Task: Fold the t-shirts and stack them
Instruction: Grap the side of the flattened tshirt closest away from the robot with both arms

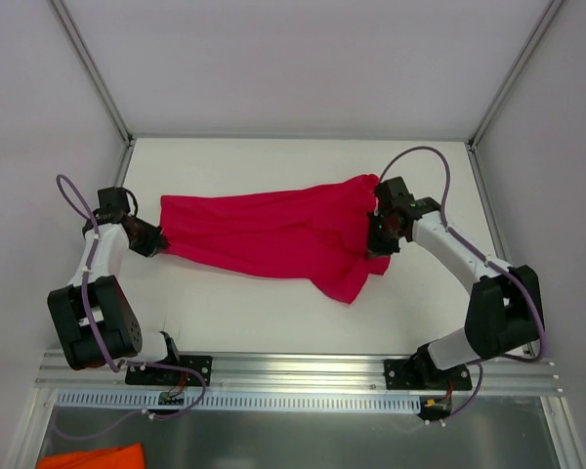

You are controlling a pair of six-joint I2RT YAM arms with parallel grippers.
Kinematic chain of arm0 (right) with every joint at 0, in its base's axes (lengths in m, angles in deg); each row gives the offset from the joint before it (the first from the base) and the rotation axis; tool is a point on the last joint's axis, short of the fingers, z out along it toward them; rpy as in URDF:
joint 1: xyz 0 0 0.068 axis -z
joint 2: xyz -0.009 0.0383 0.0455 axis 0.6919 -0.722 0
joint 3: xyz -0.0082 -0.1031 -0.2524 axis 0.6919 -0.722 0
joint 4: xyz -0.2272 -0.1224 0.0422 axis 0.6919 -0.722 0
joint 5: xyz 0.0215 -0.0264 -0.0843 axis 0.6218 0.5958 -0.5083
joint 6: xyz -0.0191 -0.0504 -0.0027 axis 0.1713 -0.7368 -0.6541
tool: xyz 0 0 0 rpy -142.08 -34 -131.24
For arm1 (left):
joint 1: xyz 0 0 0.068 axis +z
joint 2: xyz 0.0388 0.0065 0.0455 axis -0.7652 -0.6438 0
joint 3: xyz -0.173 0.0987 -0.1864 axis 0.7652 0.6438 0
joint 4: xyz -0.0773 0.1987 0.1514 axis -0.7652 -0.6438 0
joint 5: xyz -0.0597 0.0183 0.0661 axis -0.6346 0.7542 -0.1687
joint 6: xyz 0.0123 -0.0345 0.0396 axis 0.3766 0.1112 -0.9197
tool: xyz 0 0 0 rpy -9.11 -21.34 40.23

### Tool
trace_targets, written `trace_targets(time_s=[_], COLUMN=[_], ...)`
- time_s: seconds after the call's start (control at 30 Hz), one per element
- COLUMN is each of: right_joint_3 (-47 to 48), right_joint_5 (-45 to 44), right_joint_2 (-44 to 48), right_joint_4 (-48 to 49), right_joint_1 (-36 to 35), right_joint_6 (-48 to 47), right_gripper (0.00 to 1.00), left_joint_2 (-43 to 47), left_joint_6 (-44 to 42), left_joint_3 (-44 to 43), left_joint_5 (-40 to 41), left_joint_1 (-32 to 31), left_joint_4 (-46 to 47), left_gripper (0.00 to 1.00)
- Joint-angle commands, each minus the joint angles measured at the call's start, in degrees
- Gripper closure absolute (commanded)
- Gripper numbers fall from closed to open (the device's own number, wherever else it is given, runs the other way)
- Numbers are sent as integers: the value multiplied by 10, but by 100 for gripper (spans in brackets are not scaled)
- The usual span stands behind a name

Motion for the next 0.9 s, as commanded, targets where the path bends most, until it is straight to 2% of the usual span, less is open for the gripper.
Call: trace_targets(time_s=[0.0, 0.23, 0.5, 0.87], right_joint_3=[68, 183, 254, 385], right_joint_5=[-26, -33, -77, -76], right_joint_2=[-30, -83, -128, -232], right_joint_4=[-28, -51, -61, -67], right_joint_1=[10, 30, 59, 93], right_joint_6=[-21, -34, -31, -20], right_gripper=[99, 99, 99, 99], left_joint_2=[5, 19, 17, -33], left_joint_6=[-12, -17, -28, -28], left_joint_3=[-6, 5, 8, -8], left_joint_5=[-8, -5, 5, 14], left_joint_1=[12, 26, 42, 45], left_joint_4=[1, -1, -5, 8], left_gripper=[100, 100, 100, 100])
